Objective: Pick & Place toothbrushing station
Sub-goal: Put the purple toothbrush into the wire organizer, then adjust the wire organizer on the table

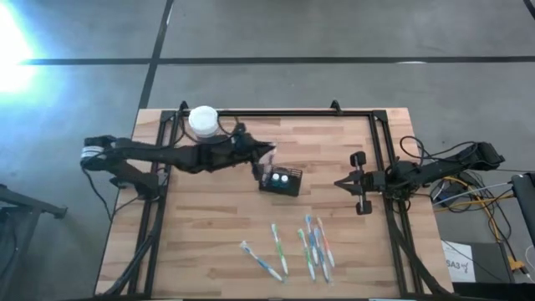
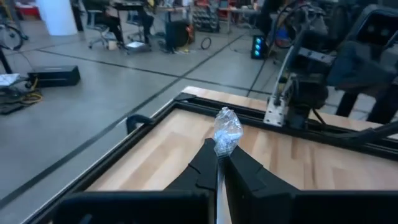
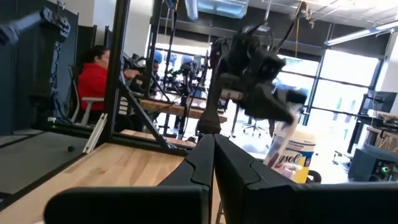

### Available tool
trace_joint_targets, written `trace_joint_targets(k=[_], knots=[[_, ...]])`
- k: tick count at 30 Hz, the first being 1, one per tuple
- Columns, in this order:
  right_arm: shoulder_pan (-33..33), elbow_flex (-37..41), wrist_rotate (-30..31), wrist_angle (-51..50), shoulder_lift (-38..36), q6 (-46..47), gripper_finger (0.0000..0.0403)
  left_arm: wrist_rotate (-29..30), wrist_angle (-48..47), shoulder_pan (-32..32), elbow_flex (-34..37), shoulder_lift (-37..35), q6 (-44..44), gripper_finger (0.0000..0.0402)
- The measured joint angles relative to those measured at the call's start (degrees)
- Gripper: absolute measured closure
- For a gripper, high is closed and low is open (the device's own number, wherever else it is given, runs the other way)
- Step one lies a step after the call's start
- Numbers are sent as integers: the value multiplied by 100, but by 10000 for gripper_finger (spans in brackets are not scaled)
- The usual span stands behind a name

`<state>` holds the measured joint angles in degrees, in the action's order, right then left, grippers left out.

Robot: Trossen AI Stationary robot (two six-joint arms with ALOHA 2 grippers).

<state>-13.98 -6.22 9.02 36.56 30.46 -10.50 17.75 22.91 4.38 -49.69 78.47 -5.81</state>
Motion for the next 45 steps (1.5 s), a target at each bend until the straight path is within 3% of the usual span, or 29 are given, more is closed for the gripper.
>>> trace_joint_targets(k=[9, 22, 26, 32, 37, 45], knots=[[0, 0, 2, 136, 2, -18, 394, 44, 924, -35, 922, 99, -267, 392], [0, 0, 4, 47, 0, -42, 394, 38, 1002, -79, 950, 616, -339, 389], [0, 0, 7, -34, 3, -60, 394, -59, 937, -98, 952, 532, -294, 353], [0, 0, 13, -63, 4, -61, 394, -528, 890, -122, 955, 337, -67, 266], [0, 0, 13, -77, 7, -44, 394, -525, 629, -120, 955, 248, -165, 203], [0, 0, 13, -268, 9, 95, 394, -486, 113, -182, 955, -331, -124, 170]])
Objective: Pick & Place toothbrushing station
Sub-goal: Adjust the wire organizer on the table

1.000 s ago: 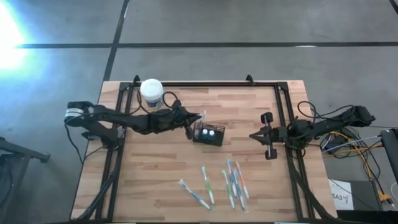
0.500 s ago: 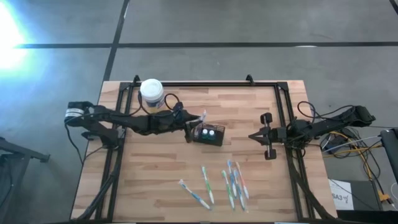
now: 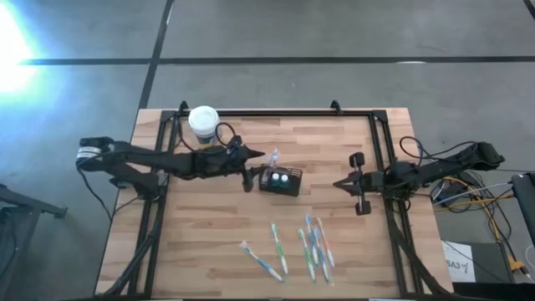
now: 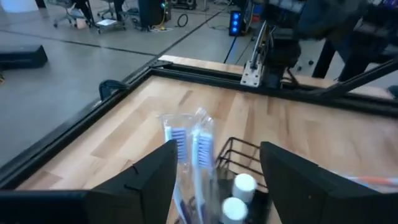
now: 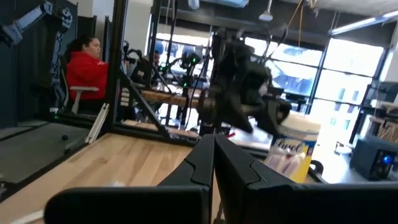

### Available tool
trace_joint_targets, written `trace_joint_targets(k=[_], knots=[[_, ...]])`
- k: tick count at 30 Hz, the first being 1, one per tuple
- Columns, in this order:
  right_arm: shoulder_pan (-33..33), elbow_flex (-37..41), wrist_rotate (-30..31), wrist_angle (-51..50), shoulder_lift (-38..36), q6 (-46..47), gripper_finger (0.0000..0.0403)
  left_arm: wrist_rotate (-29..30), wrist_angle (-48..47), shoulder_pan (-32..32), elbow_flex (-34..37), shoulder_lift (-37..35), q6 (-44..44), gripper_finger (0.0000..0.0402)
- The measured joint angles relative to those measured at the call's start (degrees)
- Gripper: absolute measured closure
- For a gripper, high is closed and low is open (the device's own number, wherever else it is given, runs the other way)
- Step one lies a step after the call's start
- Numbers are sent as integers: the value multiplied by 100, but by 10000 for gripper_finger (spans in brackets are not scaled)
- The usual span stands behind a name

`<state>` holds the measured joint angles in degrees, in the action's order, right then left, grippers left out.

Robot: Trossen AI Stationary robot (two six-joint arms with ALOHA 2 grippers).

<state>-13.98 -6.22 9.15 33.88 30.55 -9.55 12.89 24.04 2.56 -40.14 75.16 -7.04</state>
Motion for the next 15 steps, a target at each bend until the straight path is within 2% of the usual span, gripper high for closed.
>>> trace_joint_targets(k=[4, 7, 11, 13, 15], knots=[[8, 0, 8, -286, 0, 14, 394, 12, -906, -244, 7, -399, -330, 183], [29, 0, 44, -378, 46, 167, 394, 311, -1385, -640, 73, -500, -470, 220], [31, 0, 48, -400, 377, 489, 394, 1203, -1439, -1320, 335, -497, -585, 308], [31, 3, 48, -447, 661, 767, 394, 1865, -1420, -1656, 494, -497, -766, 360], [29, 32, 49, -461, 1021, 1187, 394, 2634, -1420, -1953, 664, -481, -1161, 389]])
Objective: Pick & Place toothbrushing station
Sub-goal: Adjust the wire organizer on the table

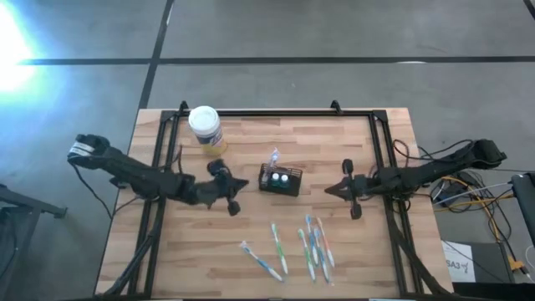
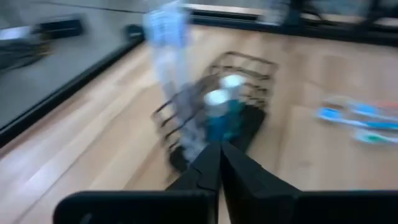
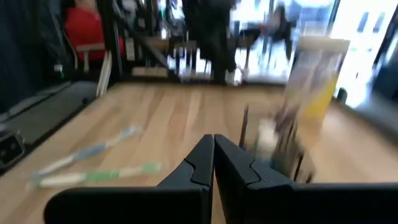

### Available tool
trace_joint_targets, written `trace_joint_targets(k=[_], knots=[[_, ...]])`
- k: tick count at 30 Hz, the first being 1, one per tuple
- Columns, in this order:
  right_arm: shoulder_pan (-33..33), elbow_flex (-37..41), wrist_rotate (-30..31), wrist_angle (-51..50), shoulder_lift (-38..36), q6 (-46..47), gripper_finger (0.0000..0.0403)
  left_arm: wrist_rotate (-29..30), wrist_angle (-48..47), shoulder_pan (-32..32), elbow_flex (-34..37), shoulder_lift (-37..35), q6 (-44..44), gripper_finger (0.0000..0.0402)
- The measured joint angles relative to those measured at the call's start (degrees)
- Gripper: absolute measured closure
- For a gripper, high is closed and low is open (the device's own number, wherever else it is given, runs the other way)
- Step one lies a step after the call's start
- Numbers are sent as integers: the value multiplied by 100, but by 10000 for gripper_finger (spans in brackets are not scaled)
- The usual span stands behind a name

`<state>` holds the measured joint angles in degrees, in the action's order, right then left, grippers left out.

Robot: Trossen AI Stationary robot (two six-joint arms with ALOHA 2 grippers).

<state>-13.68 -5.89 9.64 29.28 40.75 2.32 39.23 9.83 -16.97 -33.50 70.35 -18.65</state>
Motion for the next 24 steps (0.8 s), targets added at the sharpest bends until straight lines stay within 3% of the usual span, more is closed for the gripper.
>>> trace_joint_targets(k=[3, 6, 13, 24], knots=[[-3, 5, 0, 102, 716, 602, 394, 672, 9, -197, 266, 119, -836, 391], [-3, -4, -1, 702, 1644, 1008, 394, 687, 270, -194, 542, 405, -1418, 397], [-5, -361, -97, 2404, 3700, 1145, 394, 844, 1262, -94, 750, 1338, -1698, 397], [115, -1447, -89, 2404, 5597, 1382, 394, 42, 1109, 433, -16, 2524, -1759, 399]])
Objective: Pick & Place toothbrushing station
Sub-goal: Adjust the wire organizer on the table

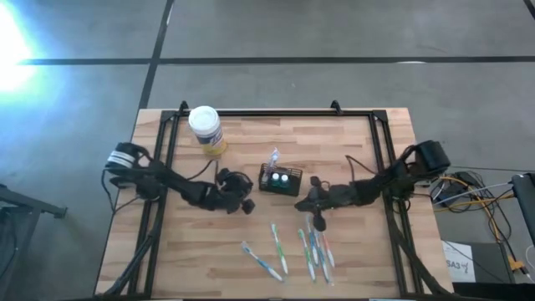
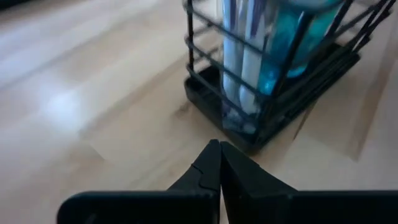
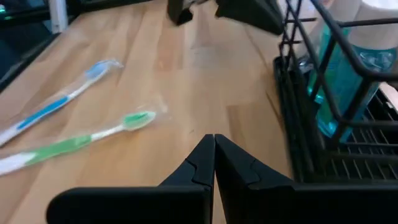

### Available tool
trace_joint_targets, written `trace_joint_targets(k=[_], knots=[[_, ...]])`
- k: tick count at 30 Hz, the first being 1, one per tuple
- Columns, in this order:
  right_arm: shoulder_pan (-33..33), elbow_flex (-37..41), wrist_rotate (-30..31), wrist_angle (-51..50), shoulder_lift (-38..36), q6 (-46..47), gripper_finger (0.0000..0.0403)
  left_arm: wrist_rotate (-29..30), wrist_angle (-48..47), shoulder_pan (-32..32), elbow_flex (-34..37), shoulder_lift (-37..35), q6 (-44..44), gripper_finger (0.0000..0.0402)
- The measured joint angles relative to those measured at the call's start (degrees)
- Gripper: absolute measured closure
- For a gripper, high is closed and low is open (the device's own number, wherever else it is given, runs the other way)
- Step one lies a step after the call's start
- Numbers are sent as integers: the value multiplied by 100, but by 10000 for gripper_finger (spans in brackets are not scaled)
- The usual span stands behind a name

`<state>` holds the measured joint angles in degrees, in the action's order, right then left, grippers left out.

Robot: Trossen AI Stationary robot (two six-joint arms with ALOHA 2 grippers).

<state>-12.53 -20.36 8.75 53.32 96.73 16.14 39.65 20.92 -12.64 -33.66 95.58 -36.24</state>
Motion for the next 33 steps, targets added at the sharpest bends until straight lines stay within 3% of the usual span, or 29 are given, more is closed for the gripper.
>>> trace_joint_targets(k=[6, 16, 33], knots=[[82, -356, 114, -277, 389, 41, 394, -444, -85, 133, -350, 471, 19, 398], [148, -360, 1392, -972, 282, 350, 394, -781, -410, 133, -846, 799, 222, 398], [240, -327, 1714, -1524, 69, 640, 394, -911, -428, 131, -933, 777, 318, 397]])
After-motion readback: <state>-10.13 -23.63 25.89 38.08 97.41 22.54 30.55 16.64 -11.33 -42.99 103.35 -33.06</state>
